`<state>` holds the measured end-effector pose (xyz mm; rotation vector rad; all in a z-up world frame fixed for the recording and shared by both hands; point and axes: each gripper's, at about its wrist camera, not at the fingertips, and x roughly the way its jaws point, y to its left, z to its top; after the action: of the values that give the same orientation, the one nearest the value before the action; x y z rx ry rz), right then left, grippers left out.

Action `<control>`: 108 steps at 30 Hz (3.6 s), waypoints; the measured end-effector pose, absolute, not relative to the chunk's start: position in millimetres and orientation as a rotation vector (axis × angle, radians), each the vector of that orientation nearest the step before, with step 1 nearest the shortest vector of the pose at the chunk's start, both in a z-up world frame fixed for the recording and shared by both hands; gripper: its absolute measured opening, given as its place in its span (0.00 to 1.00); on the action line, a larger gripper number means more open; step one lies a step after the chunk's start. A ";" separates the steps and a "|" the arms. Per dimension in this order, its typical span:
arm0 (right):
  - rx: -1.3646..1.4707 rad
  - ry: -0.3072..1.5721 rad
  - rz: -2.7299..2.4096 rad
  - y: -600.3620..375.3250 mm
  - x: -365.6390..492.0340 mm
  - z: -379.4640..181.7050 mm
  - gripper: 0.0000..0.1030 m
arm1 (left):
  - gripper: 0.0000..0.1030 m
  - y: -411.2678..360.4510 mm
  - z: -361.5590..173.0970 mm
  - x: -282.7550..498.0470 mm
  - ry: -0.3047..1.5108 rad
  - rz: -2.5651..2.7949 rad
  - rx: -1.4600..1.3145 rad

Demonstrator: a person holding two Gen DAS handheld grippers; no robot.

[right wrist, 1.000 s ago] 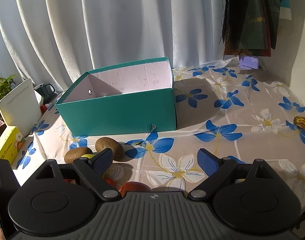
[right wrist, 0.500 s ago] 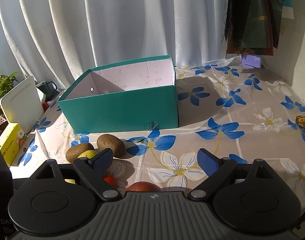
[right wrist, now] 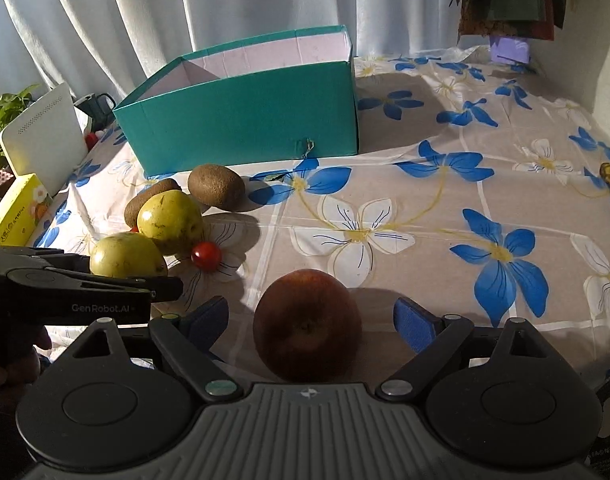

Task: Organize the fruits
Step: 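Grasp the yellow pear with the left gripper while the right gripper grasps the red apple, then carry the yellow pear into the box and open the left gripper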

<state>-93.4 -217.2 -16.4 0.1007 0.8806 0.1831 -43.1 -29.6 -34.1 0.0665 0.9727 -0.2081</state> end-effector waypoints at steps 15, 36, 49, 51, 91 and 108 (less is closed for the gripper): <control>0.046 0.932 0.221 -206.0 -74.7 -38.9 0.64 | 0.74 -29.1 -30.4 -39.8 0.974 -0.187 0.069; 0.108 0.832 0.193 -212.3 -57.7 -9.2 0.64 | 0.74 -19.0 40.3 -10.5 0.833 -0.164 0.112; 0.168 0.773 0.132 -211.0 -29.1 10.0 0.64 | 0.74 -16.7 78.3 80.9 0.747 -0.046 0.146; 0.174 0.765 0.120 -210.3 -25.3 12.6 0.64 | 0.74 -17.9 78.3 94.1 0.745 -0.034 0.142; 0.235 0.663 -0.044 -216.4 -29.6 40.4 0.64 | 0.85 -52.1 -1.6 190.7 0.930 -0.120 0.133; 0.214 0.632 0.003 -207.5 -7.8 52.6 0.64 | 1.00 17.6 52.3 117.6 0.860 -0.026 -0.020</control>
<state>-7.8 -207.5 52.6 0.2142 0.6322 0.0029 117.6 17.6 52.3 -0.0205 0.8596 -0.0259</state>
